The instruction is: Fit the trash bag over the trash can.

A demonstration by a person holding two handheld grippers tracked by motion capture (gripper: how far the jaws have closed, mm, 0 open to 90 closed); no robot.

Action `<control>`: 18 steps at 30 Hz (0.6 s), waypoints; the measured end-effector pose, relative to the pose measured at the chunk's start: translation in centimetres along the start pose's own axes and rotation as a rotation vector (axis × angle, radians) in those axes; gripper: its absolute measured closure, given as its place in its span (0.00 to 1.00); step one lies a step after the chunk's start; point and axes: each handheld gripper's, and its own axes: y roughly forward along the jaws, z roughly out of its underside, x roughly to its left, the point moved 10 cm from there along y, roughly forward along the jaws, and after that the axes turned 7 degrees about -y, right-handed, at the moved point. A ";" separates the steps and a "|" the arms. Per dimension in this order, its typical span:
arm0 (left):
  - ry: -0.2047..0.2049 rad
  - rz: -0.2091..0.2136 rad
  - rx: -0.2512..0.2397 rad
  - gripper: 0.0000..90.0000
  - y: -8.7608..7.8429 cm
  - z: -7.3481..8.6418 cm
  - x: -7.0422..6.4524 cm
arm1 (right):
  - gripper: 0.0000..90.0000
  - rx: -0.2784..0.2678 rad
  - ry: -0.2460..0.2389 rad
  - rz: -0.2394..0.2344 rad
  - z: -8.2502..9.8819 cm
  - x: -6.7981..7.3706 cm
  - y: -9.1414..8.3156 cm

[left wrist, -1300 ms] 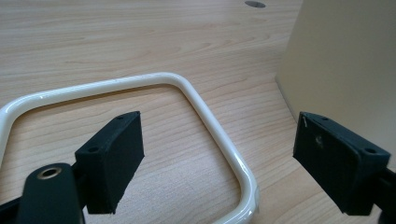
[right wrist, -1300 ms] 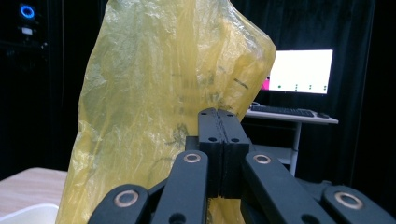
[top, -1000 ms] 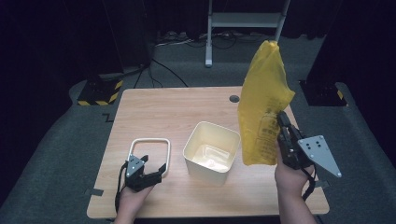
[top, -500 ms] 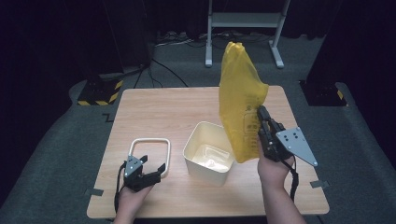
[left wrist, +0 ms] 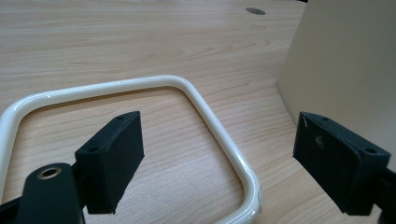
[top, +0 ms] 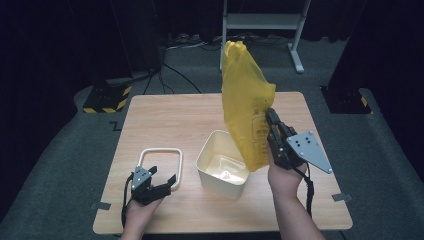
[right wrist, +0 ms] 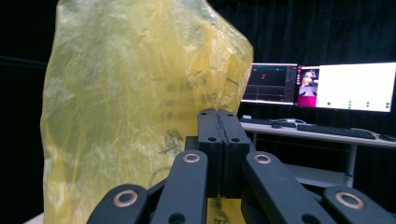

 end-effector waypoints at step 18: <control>-0.013 0.003 -0.010 0.18 -0.3 -0.1 0.2 | 0.99 0.020 0.075 -0.089 2.1 5.1 2.7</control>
